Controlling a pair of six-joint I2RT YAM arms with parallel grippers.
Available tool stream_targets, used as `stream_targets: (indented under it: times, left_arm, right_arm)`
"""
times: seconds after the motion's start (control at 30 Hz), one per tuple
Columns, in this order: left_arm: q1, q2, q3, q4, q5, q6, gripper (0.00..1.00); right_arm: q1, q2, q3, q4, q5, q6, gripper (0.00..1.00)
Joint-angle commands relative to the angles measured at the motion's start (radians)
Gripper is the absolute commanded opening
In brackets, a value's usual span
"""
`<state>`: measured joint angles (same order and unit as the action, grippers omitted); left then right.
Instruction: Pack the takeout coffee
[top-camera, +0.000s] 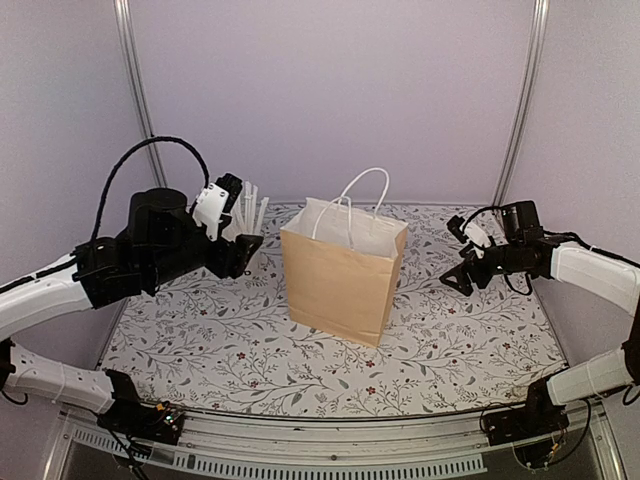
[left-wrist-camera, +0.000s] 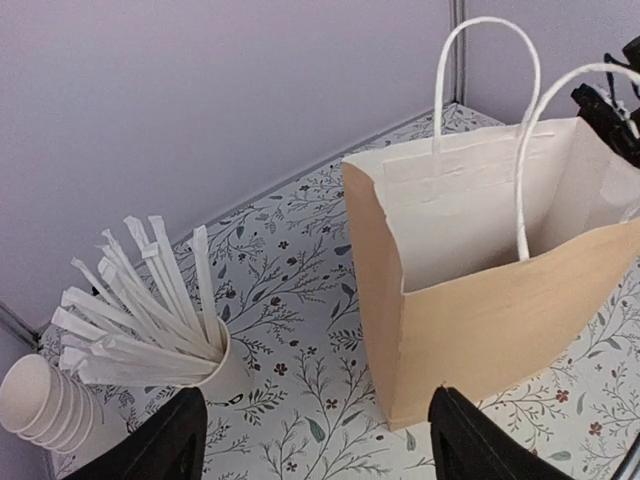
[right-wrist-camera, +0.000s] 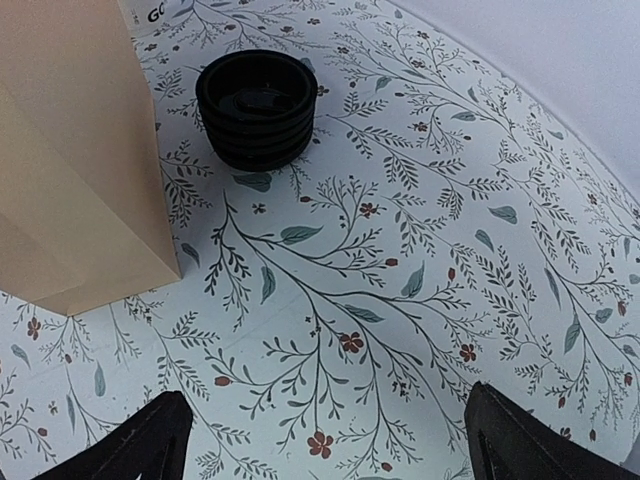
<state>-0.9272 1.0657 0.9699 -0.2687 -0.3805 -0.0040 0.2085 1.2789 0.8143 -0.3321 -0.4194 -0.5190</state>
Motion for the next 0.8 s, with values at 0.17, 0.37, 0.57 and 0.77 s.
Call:
stream_targets:
  times: [0.17, 0.37, 0.57, 0.77]
  left_arm:
    - [0.207, -0.078, -0.085, 0.013, 0.007, -0.304, 0.77]
    - [0.398, -0.088, -0.097, 0.048, 0.147, -0.414, 0.63]
    - [0.511, -0.038, -0.061, 0.088, 0.266, -0.417, 0.45]
    - [0.492, 0.144, 0.074, 0.153, 0.536, -0.353, 0.40]
  right_arm:
    - [-0.003, -0.087, -0.013, 0.133, 0.224, 0.059, 0.99]
    - [-0.003, -0.091, -0.039, 0.142, 0.231, 0.023, 0.99]
    - [-0.003, -0.069, -0.043, 0.136, 0.222, -0.004, 0.99]
    - [-0.002, -0.057, -0.043, 0.131, 0.208, -0.015, 0.98]
